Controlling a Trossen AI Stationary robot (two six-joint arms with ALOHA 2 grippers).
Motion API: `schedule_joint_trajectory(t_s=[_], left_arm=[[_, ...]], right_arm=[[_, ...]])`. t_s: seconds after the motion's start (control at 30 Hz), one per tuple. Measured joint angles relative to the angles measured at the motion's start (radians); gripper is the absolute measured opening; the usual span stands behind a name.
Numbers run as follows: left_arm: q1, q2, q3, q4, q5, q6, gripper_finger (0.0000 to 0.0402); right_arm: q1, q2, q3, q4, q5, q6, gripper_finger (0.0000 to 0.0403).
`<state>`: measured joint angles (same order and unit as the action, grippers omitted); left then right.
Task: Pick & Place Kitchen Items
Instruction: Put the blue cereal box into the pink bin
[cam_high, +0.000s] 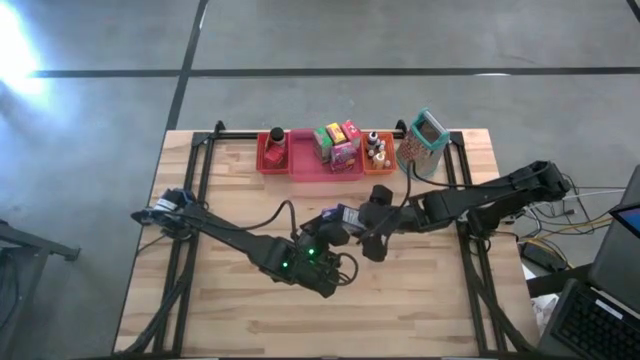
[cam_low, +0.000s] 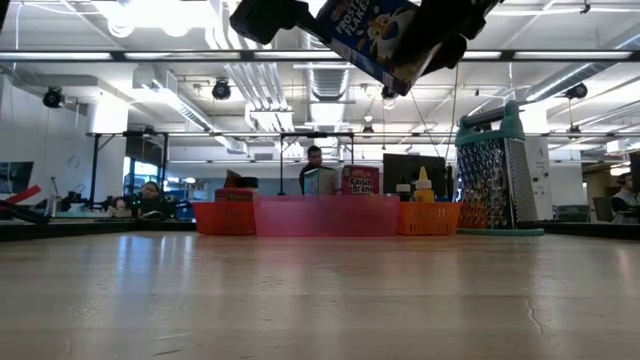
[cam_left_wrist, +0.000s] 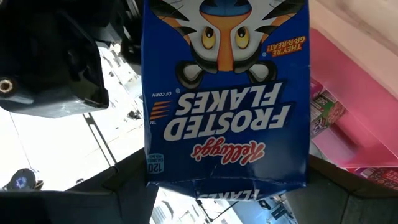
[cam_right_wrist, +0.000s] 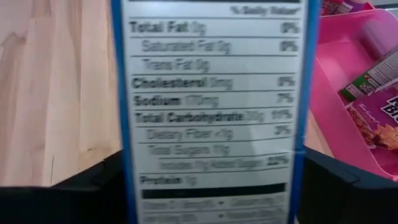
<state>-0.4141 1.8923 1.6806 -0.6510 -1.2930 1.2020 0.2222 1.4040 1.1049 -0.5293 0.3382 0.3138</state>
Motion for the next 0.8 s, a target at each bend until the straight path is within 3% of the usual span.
schedule_joint_trajectory(t_s=[0.43,0.6,0.8], left_arm=[[-0.002,0.0,0.0,0.001,0.0,-0.019,0.0294],[-0.002,0.0,0.0,-0.005,0.001,-0.037,0.0296],[-0.007,0.0,0.001,-0.056,-0.001,-0.034,0.0314]], right_arm=[[-0.001,-0.006,0.004,-0.005,-0.028,-0.026,0.0162],[-0.001,-0.006,0.005,-0.007,-0.037,-0.027,0.0148],[-0.001,-0.008,0.005,-0.011,-0.033,-0.034,0.0161]])
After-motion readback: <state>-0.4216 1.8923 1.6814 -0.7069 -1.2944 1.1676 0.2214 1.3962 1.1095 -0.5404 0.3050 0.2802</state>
